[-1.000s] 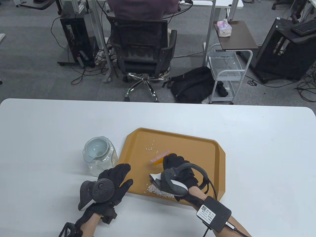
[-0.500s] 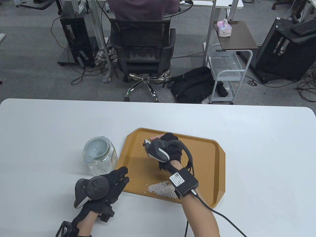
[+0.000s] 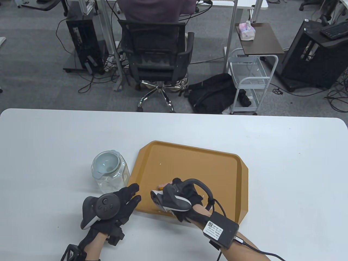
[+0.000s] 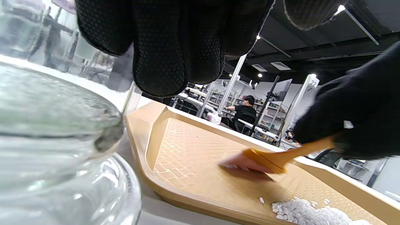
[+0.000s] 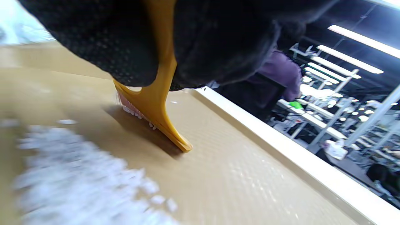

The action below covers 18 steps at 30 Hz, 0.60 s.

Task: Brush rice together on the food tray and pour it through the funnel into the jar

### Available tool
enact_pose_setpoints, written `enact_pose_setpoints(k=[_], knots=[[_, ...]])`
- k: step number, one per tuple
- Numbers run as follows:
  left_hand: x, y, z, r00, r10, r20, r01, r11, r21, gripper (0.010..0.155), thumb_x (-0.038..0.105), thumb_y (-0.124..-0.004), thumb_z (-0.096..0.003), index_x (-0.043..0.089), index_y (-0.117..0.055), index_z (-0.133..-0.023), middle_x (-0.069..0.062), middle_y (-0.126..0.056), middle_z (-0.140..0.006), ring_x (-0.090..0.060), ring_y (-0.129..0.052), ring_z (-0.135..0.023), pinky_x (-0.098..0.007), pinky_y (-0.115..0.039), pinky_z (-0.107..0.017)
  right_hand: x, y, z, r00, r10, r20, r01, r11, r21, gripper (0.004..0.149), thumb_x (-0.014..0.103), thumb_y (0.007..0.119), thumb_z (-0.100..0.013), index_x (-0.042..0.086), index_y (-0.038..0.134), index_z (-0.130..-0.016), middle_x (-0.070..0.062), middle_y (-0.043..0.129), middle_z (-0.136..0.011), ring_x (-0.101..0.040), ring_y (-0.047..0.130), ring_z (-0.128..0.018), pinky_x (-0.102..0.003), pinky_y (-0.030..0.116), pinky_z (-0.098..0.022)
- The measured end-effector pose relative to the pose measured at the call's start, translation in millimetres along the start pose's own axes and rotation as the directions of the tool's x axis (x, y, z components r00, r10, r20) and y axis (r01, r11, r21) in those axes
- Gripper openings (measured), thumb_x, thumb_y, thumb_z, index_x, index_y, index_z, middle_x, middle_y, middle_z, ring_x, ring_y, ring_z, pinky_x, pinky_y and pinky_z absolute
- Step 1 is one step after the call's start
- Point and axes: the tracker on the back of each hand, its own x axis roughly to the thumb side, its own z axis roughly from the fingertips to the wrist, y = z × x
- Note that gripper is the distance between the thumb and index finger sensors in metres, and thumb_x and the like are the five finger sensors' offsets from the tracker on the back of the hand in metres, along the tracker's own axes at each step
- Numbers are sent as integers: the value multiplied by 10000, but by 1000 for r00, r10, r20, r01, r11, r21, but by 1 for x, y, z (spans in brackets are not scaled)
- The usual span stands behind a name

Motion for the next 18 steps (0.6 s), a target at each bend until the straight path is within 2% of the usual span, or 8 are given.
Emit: enact_pose_setpoints(k=[4,9,14,18], knots=[[4,-1,1,1000,-4,6,4,1000,-2,603,581,-661,-491,232,-742,-977,-83,-946,-907,-294,-1028,-697,-549,-765,-607,3,-10,30,998,-4,66,0,999,50,458,353,893,-450,110,910,-838,-132,901,-703,-213,957,-240,-264,842,-99],[5,-2,0,1000,-3,1,3,1000,-11,606,582,-661,-490,232,-740,-978,-82,-945,-908,-292,-1028,-699,-548,-765,-607,-10,-22,37,999,-12,37,12,1000,0,464,374,876,-460,148,894,-865,-107,905,-734,-219,953,-273,-274,841,-126],[5,-2,0,1000,-2,-11,2,1000,-23,607,581,-661,-491,230,-737,-981,-83,-943,-910,-295,-1027,-701,-550,-762,-610,-32,-26,9,995,-15,-103,2,992,-123,481,368,830,-485,166,837,-922,-115,853,-815,-251,939,-389,-310,837,-184],[6,-3,-1,1000,-8,-11,8,999,-36,606,582,-659,-491,232,-735,-981,-84,-940,-914,-294,-1024,-705,-550,-761,-611,-39,-11,-24,978,38,-204,-59,994,-97,496,334,786,-509,170,767,-977,-135,755,-908,-280,900,-512,-355,830,-270]])
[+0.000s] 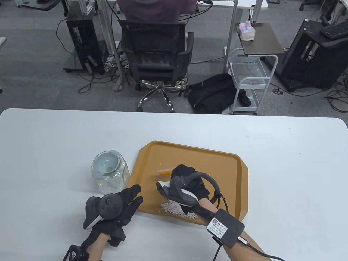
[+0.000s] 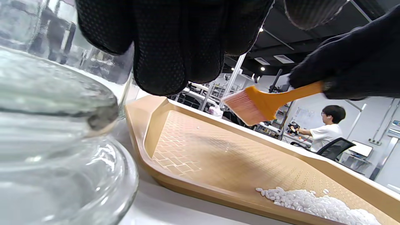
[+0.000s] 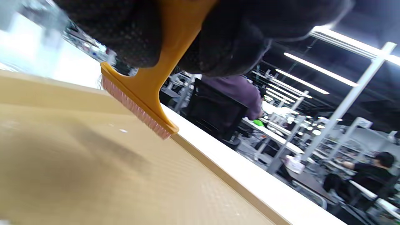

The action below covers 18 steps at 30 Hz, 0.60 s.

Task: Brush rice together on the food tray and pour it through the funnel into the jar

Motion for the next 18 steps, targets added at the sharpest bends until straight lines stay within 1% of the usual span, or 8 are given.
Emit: enact_pose_setpoints(k=[4,6,9,12,15,18], knots=[[0,0,-1,1000,14,12,-14,1000,-7,607,582,-658,-492,231,-735,-982,-82,-940,-914,-296,-1021,-709,-552,-758,-613,8,25,-30,997,43,-62,-41,998,37,509,288,771,-516,154,724,-1004,-147,696,-948,-305,864,-595,-394,821,-345],[0,0,-1,1000,12,13,-11,1000,-8,606,582,-659,-492,234,-732,-983,-84,-937,-917,-297,-1020,-710,-552,-756,-615,13,36,-40,990,111,-85,-108,993,39,524,264,767,-509,151,702,-1016,-151,674,-962,-303,854,-621,-395,821,-370],[-2,0,-1,1000,12,8,-12,1000,-13,608,583,-658,-492,235,-730,-985,-83,-937,-917,-296,-1019,-713,-552,-756,-616,18,48,-51,982,158,-101,-154,987,44,535,243,764,-499,165,683,-1023,-145,656,-974,-293,851,-639,-390,826,-389],[-5,0,-2,1000,15,1,-15,1000,-18,608,583,-658,-491,235,-731,-985,-84,-935,-920,-298,-1017,-714,-554,-753,-616,21,49,-54,987,130,-96,-123,989,76,539,227,767,-497,170,677,-1025,-144,645,-981,-294,846,-648,-395,822,-396],[-6,0,-3,1000,20,-2,-20,1000,-19,607,582,-657,-493,233,-730,-986,-84,-934,-921,-299,-1017,-714,-554,-752,-617,26,45,-50,993,108,-55,-105,992,65,535,228,776,-491,170,695,-1017,-141,661,-973,-291,853,-636,-391,825,-386],[-6,1,-3,1000,18,-2,-18,1000,-18,606,582,-658,-493,235,-730,-985,-84,-934,-920,-299,-1016,-715,-554,-753,-617,32,35,-38,998,68,8,-69,994,84,519,247,783,-490,138,730,-995,-153,717,-918,-274,887,-545,-351,847,-314]])
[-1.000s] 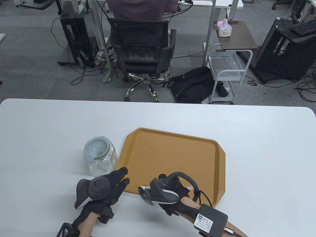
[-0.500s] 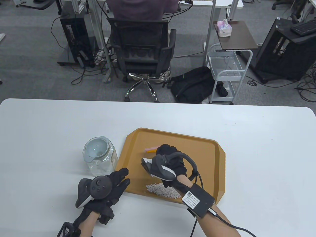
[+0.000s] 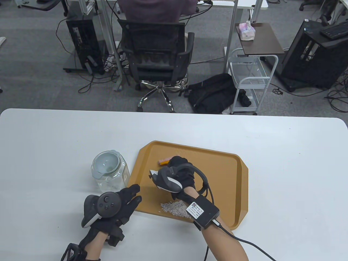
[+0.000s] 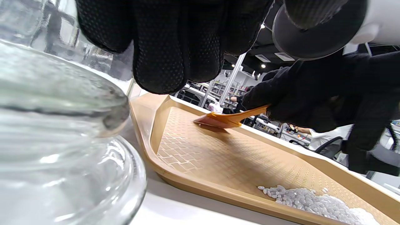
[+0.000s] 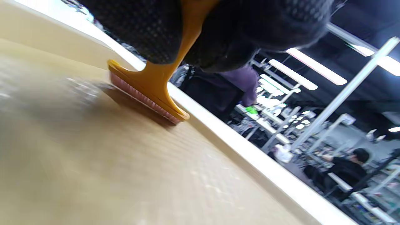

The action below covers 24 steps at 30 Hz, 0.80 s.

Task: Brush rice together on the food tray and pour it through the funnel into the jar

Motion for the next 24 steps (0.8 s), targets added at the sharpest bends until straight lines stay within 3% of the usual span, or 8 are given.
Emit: enact_pose_setpoints(k=[7,13,15,18,24], knots=[[0,-1,0,1000,-3,-1,3,1000,-2,607,582,-657,-493,234,-732,-984,-83,-937,-918,-299,-1018,-713,-554,-754,-616,13,-37,76,965,-83,249,83,997,10,486,285,830,-476,112,821,-930,-151,809,-835,-235,929,-377,-289,849,-184],[3,-3,0,1000,-8,6,8,1000,-4,608,583,-657,-492,233,-732,-985,-83,-936,-919,-299,-1018,-713,-553,-755,-616,10,-49,114,947,-101,305,105,995,3,484,294,828,-481,133,822,-937,-145,801,-846,-240,926,-398,-294,848,-197],[3,-3,0,1000,-9,5,9,1000,-6,608,583,-657,-491,234,-733,-984,-80,-938,-918,-296,-1020,-712,-552,-756,-615,2,-50,116,956,-97,277,102,995,-6,489,327,805,-497,170,803,-961,-157,763,-891,-252,920,-454,-309,848,-233],[3,-4,0,1000,-8,0,8,1000,-12,606,583,-656,-492,237,-732,-984,-82,-938,-918,-298,-1019,-713,-554,-755,-615,-21,-52,109,986,-91,138,92,996,2,506,322,777,-512,213,756,-1006,-189,760,-919,-278,931,-494,-340,853,-267],[3,-3,0,1000,-3,-2,3,1000,-11,607,582,-657,-492,234,-733,-984,-82,-937,-919,-299,-1018,-713,-553,-755,-616,-83,-43,89,981,-170,-89,172,985,17,542,302,815,-489,192,740,-1015,-144,918,-766,-258,971,-398,-360,862,-252]])
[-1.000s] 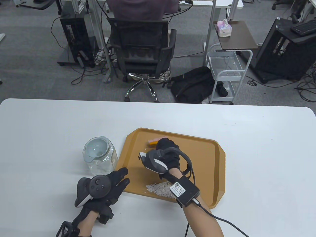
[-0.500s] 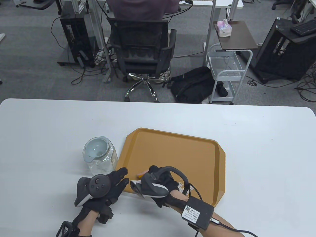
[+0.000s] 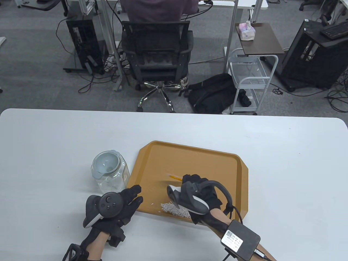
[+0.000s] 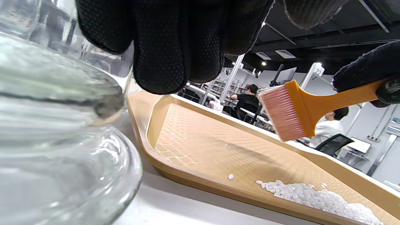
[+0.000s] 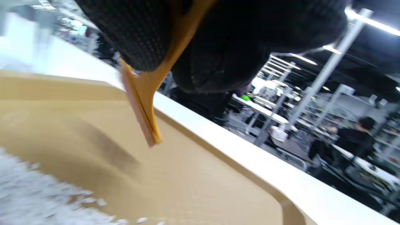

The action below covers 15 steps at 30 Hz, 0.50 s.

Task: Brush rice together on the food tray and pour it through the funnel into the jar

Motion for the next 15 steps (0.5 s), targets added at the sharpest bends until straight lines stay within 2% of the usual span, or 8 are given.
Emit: enact_pose_setpoints(k=[3,4,5,8,12,15], knots=[[0,0,0,1000,0,1,0,1000,2,606,582,-657,-492,236,-732,-984,-83,-936,-919,-299,-1018,-714,-553,-754,-617,-28,2,-4,995,-54,-82,53,998,-13,560,297,872,-463,172,758,-997,-142,975,-666,-244,975,-322,-352,858,-210],[0,0,0,1000,0,2,0,1000,1,607,583,-657,-492,234,-734,-983,-83,-936,-920,-299,-1017,-715,-554,-754,-615,-36,3,-4,995,-57,-87,55,998,-26,528,316,898,-452,186,810,-956,-128,994,-617,-235,970,-288,-348,851,-188],[0,0,0,1000,-1,4,1,1000,0,607,583,-656,-493,234,-733,-984,-82,-935,-921,-299,-1017,-715,-554,-753,-616,-42,5,-3,995,-55,-83,50,997,-61,456,329,932,-435,174,906,-863,-120,1016,-531,-220,960,-226,-338,839,-141],[0,-1,0,1000,-4,5,4,1000,-3,605,583,-656,-493,235,-734,-982,-82,-937,-919,-298,-1016,-716,-554,-754,-616,-49,13,2,992,85,-95,-90,995,-45,402,404,987,-392,192,992,-733,-83,1030,-405,-187,934,-134,-324,817,-74],[1,-1,-1,1000,-2,5,2,1000,-9,604,583,-656,-493,236,-738,-980,-82,-938,-919,-297,-1019,-713,-553,-756,-615,-44,28,6,962,254,-102,-250,967,48,401,438,985,-388,199,1006,-709,-63,1019,-343,-157,910,-94,-314,806,-47],[1,-2,-1,1000,18,7,-18,1000,-11,605,583,-656,-493,232,-743,-978,-83,-942,-913,-298,-1018,-714,-552,-755,-616,-32,35,9,951,302,-62,-296,951,86,402,451,975,-394,204,1005,-710,-47,1019,-339,-148,911,-91,-305,808,-44]])
